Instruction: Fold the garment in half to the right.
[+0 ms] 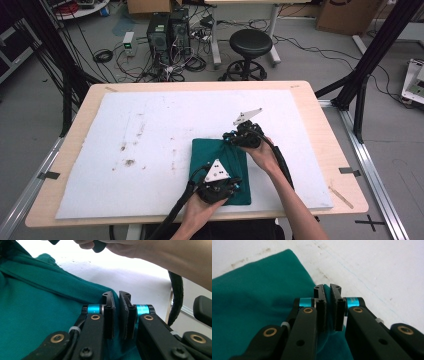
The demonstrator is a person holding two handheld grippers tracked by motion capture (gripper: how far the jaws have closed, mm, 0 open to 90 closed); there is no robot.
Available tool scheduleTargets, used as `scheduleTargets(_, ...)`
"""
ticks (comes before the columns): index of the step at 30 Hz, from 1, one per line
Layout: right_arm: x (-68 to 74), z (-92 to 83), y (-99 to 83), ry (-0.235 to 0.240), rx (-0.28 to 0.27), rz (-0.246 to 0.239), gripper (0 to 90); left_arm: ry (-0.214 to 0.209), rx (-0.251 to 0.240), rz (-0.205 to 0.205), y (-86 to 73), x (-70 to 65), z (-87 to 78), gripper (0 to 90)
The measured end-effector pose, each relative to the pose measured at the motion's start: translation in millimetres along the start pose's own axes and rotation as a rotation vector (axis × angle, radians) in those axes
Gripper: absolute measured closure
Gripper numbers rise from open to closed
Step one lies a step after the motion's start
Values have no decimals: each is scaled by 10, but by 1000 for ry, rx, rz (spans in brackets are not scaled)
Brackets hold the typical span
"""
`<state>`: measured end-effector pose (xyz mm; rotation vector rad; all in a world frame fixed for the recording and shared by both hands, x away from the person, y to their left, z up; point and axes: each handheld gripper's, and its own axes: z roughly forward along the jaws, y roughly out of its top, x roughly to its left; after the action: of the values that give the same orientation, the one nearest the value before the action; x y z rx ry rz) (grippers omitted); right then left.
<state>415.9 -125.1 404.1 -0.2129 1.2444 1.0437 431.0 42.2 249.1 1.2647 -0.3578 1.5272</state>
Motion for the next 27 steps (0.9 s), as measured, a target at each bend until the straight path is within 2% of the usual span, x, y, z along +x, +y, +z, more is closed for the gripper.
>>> scheduleTargets(7, -9, 8, -51, -15, 13, -1, 830, -14, 17, 2, -4, 2, 41, 820)
scheduleTargets(9, -21, -1, -67, -22, 7, 14, 787, -33, 22, 4, -4, 8, 38, 799)
scheduleTargets(12, -53, -52, -102, -44, 1, 27, 770, -69, 0, 2, 5, 25, -15, 701)
scheduleTargets(16, -115, -188, -195, -91, -37, 76, 695, -71, -42, -27, 41, 87, -174, 600)
scheduleTargets(17, -120, -221, -213, -100, -47, 92, 680, -73, -65, -31, 56, 123, -256, 584)
scheduleTargets(18, -130, -275, -237, -110, -62, 100, 667, -63, -81, -36, 69, 154, -322, 582)
scheduleTargets(23, -100, -466, -259, -127, -134, 124, 627, 67, -121, -23, 142, 344, -596, 578)
scheduleTargets(25, -35, -489, -229, -121, -155, 114, 588, 102, -125, -32, 164, 466, -644, 579)
scheduleTargets(27, 45, -471, -195, -129, -149, 92, 507, 133, -124, -52, 176, 604, -658, 579)
